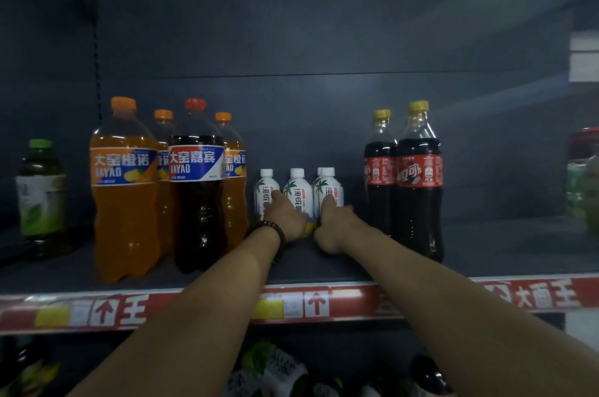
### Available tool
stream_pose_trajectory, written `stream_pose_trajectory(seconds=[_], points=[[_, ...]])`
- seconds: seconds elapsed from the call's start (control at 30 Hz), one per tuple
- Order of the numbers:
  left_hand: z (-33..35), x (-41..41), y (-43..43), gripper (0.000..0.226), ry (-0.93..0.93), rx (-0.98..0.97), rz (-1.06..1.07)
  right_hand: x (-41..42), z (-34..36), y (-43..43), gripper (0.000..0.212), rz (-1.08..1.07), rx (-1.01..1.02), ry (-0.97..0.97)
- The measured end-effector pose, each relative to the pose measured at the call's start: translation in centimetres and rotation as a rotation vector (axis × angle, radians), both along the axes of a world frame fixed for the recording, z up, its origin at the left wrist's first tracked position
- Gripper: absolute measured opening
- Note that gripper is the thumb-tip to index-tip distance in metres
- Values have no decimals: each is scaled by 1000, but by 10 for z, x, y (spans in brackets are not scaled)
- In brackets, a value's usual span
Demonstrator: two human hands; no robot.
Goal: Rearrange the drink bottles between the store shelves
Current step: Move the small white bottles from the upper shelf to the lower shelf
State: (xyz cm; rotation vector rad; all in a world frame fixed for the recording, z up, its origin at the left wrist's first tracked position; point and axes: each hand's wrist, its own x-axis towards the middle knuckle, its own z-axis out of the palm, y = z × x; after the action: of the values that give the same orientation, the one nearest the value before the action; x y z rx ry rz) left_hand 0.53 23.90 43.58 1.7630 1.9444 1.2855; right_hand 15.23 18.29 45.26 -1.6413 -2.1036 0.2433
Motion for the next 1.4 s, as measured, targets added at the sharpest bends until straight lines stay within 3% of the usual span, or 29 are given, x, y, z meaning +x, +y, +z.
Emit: stream_pose_trajectory(seconds=[0.23,0.4,0.5,0.57,0.67,0.77,0.83,0.97,1.07,1.17,1.23,1.4], points=[[-2,1,-10,59,10,3,31,-5,0,-14,81,-42,-60,-52],[16,15,-89,48,208,-47,-1,-2,-4,-54,52,-2,27,-47],[7,17,-181,24,333,158,-8,10,-12,-98,31,84,175,-30],[-15,9,-246,12,308,317,28,18,-26,-124,19,142,326,8],[-64,-10,-325,17,289,499,39,27,-57,-169,4,259,600,115],[-137,-39,-365,24,207,407,75,25,-100,-215,6,399,805,248],[-197,-64,-373,23,197,236,110,16,-140,-231,7,431,723,246],[-316,-119,-376,22,194,-206,207,-13,-230,-233,12,416,361,175],[-394,-155,-360,34,248,-368,202,-39,-292,-220,11,362,42,113],[-417,-163,-332,19,178,-329,150,-64,-341,-197,27,243,-276,149],[-414,-159,-311,5,75,-260,147,-79,-372,-184,42,189,-367,258],[-431,-151,-272,25,-97,-27,171,-118,-428,-162,53,74,-287,463]])
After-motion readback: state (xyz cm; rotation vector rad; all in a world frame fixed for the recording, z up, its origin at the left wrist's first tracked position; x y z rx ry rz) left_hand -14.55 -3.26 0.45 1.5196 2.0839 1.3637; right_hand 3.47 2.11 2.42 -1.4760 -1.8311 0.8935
